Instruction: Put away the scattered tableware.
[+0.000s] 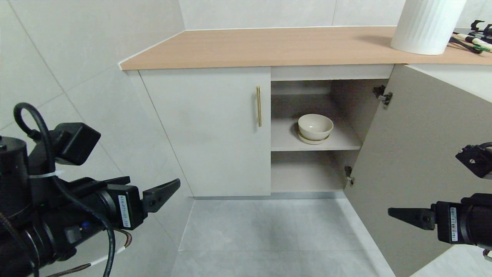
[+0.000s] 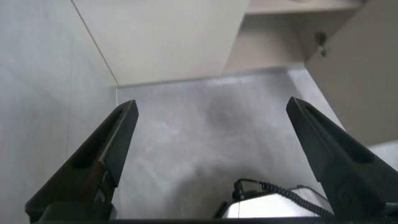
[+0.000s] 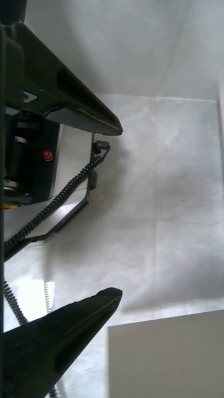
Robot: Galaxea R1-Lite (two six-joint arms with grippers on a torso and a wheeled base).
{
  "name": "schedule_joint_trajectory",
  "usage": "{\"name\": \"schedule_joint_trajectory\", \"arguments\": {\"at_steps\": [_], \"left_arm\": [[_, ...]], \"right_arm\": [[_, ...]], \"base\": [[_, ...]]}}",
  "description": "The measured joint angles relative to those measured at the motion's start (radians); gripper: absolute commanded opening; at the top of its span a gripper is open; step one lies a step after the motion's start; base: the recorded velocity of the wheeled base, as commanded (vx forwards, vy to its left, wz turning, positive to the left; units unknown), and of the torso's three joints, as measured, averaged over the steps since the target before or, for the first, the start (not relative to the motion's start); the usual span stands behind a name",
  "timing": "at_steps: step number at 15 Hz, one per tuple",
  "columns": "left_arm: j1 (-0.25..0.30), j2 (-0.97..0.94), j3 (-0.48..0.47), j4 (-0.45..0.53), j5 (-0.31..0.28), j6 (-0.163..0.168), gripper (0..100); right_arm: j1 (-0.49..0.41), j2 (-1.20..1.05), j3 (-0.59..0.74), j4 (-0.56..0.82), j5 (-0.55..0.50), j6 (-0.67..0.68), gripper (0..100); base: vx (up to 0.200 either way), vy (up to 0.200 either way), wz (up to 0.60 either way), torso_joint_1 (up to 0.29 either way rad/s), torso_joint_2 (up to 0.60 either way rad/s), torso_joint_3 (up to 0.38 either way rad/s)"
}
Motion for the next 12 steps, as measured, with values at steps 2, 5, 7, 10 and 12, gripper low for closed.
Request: {"name": "schedule_joint_trajectory", "arguments": {"at_steps": [2,5,7,10,12], "left_arm": [[0.0,-0.001,0.002,-0.001,-0.002,0.0,100],[0.0,-0.001,0.007,0.0,-0.002,0.003,100],[0.0,-0.001,0.009,0.0,-0.002,0.003,100],[0.0,-0.001,0.009,-0.001,-0.001,0.004,100],[0.0,-0.001,0.009,-0.001,0.0,0.004,100]], "right_arm": [[0.0,-0.001,0.0,0.0,0.0,0.0,100],[0.0,0.0,0.0,0.0,-0.001,0.0,100],[-0.001,0.0,0.001,0.0,0.0,0.0,100],[0.0,-0.006,0.01,0.0,0.0,0.0,100],[0.0,-0.016,0.015,0.002,-0.001,0.0,100]], "base": [[0.0,0.0,0.0,0.0,0.0,0.0],[0.0,0.0,0.0,0.0,0.0,0.0],[0.0,0.0,0.0,0.0,0.0,0.0],[0.0,0.0,0.0,0.0,0.0,0.0],[0.0,0.0,0.0,0.0,0.0,0.0]]}}
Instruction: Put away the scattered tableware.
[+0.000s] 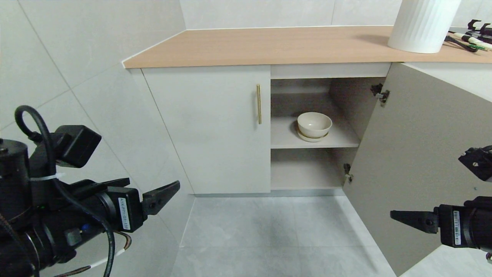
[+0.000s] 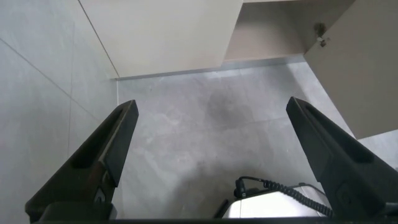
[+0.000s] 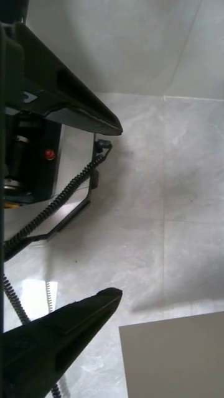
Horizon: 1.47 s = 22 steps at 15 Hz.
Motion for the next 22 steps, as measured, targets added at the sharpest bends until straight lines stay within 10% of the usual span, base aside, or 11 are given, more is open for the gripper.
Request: {"name": "schedule_joint_trajectory", "arguments": {"at_steps": [16,22], "left_arm": [[0.0,-0.003,0.0,-0.002,-0.001,-0.001,100],[0.0,-0.005,0.005,-0.001,-0.003,-0.001,100]], "right_arm": [[-0.03,-0.059,-0.057,0.357,-0.006,-0.002,100],[-0.195,-0.046,-0.091,0.374,-0.089,-0.06,100]], "base": [[-0.025,-0.175,0.0,0.002,0.0,0.001],[0.0,0.0,0.0,0.0,0.0,0.0]]}}
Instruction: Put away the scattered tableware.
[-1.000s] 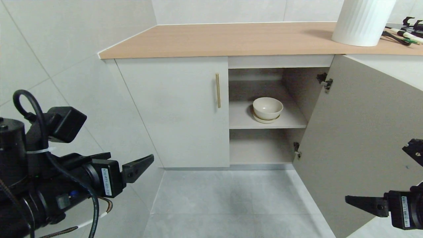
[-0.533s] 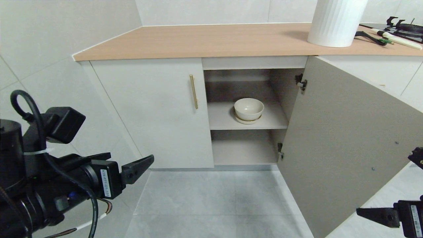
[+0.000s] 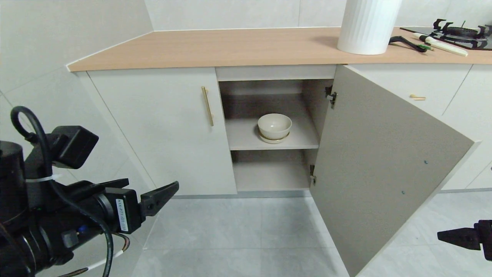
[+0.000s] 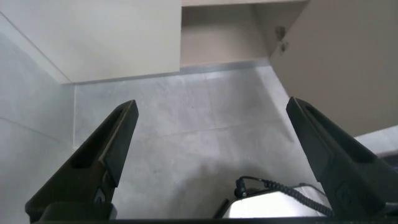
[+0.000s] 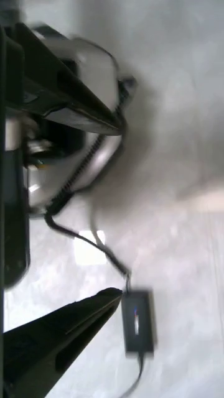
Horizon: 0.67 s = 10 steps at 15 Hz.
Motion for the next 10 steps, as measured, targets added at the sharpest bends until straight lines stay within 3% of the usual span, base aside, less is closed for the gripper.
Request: {"name": "schedule_joint_trajectory", "arguments": {"at_steps": [5,10], "left_arm": [[0.0,0.003,0.001,-0.001,-0.002,0.0,100],[0.0,0.004,-0.001,-0.002,-0.006,0.0,100]], "right_arm": [[-0.182,-0.004,0.013,-0.028,-0.022,-0.057,100],[-0.35,0.127,-0.002,-0.401,0.006,-0.128,100]], "base": [[0.0,0.0,0.0,0.0,0.0,0.0],[0.0,0.0,0.0,0.0,0.0,0.0]]}}
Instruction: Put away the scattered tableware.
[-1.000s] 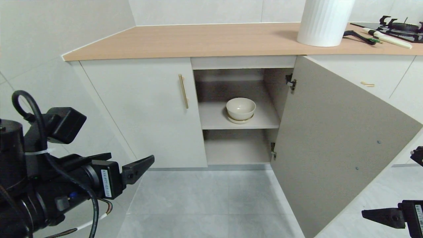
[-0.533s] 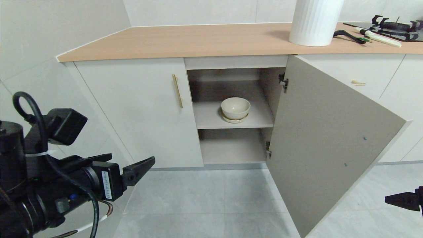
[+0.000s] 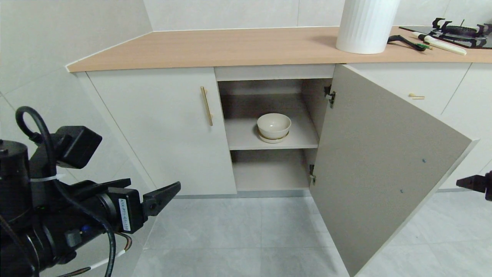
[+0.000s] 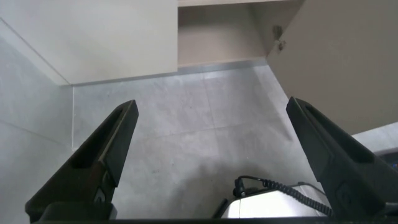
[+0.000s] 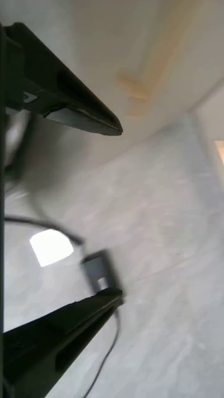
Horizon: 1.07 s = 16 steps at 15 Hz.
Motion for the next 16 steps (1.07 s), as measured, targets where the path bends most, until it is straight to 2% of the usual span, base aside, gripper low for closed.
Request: {"name": "schedule_joint_trajectory", "arguments": {"at_steps": [4,10,12,16], "left_arm": [[0.015,0.004,-0.005,-0.016,-0.004,-0.005,100],[0.042,0.01,-0.016,-0.034,-0.005,-0.009,100],[0.053,0.018,-0.011,-0.073,-0.005,-0.009,100],[0.061,0.024,-0.008,-0.078,-0.004,-0.007,100]], "right_arm": [[-0.013,0.111,-0.005,-0.184,0.044,-0.002,100],[0.045,0.275,-0.04,-0.293,0.075,-0.001,100],[0.1,0.305,-0.044,-0.313,0.074,0.0,100],[0.289,0.339,-0.055,-0.354,0.08,0.01,100]], "base": [[0.0,0.0,0.0,0.0,0.0,0.0],[0.0,0.0,0.0,0.0,0.0,0.0],[0.0,0.0,0.0,0.0,0.0,0.0],[0.0,0.0,0.0,0.0,0.0,0.0]]}}
